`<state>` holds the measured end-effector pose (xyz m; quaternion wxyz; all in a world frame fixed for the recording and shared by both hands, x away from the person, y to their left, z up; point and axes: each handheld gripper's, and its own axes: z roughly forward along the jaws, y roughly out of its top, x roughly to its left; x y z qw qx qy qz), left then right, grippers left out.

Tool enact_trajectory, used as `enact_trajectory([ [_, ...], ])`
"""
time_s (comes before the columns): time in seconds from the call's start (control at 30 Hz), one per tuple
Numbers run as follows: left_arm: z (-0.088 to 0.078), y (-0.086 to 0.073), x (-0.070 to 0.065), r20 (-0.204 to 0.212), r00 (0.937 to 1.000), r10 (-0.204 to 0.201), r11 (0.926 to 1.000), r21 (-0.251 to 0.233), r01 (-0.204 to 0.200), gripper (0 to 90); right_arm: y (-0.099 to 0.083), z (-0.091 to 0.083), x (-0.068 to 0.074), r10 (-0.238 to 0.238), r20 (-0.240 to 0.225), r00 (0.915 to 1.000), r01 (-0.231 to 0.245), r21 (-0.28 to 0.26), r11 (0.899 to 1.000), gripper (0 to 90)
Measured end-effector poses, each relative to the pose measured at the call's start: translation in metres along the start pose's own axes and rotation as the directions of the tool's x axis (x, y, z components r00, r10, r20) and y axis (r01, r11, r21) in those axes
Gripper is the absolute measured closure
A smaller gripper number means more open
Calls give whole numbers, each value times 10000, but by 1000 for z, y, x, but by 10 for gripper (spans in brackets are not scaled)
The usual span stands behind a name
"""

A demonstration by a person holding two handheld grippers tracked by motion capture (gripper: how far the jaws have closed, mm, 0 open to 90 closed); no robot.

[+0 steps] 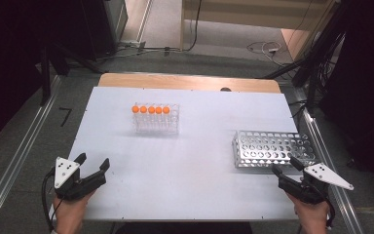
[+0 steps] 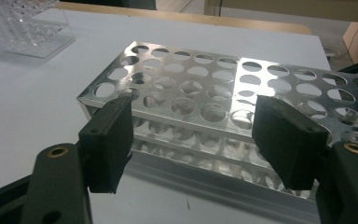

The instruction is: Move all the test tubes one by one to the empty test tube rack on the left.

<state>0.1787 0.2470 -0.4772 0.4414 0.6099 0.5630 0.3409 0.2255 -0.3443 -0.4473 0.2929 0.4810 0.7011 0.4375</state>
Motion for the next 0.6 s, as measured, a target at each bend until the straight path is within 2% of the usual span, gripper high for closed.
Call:
enact_trajectory([
  [0.17,2,-3,4,-115,9999,31,9998,220,-29,209,-3,-2,-7,101,185,9998,-102,54,9999,276],
  [0.27,4,-5,6,-114,9998,-176,9990,416,180,209,-6,-3,-11,155,317,9994,-158,97,9998,276],
  [0.4,8,-8,8,-123,9998,-180,9974,691,188,209,-10,-5,-17,246,483,9985,-257,228,9994,268],
  [0.5,12,-10,9,-180,9997,-174,9941,1067,193,202,-13,-8,-21,424,550,9976,-445,375,9983,241],
  [0.6,17,-13,11,-293,9995,-68,9898,1420,109,202,-17,-14,-22,392,727,9966,-428,478,9979,221],
])
